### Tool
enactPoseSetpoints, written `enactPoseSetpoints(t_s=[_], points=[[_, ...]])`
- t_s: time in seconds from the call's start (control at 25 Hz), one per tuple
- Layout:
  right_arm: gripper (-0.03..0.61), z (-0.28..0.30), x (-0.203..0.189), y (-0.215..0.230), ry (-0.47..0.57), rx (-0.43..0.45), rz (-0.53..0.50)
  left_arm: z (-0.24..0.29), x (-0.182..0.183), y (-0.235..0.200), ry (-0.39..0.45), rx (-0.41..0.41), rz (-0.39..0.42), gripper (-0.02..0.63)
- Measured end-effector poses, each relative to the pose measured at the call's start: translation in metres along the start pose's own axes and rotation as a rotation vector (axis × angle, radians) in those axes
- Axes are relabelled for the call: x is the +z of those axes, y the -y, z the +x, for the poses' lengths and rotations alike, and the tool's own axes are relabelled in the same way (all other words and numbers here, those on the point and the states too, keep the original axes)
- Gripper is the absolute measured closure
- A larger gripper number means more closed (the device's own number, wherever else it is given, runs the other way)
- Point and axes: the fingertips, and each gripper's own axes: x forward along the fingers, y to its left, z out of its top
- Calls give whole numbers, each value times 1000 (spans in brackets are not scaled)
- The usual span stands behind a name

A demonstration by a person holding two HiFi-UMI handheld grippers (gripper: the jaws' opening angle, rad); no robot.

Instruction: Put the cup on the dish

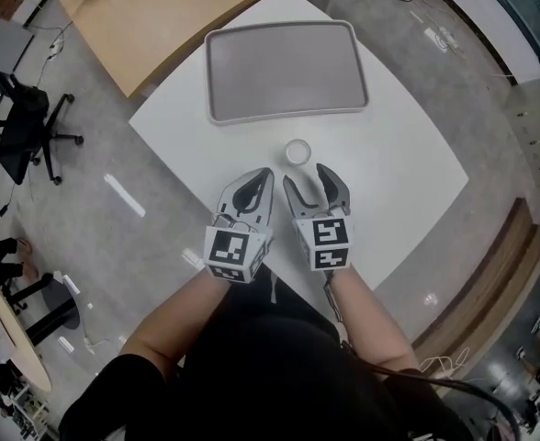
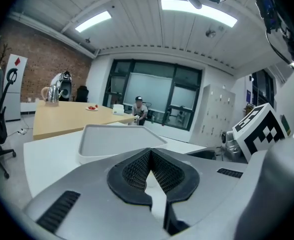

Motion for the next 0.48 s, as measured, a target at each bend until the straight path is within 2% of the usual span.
enactPoseSetpoints(t_s=[0.48], points=[[324, 75, -2, 12, -51, -31, -2, 32, -19, -47, -58, -4, -32, 606]])
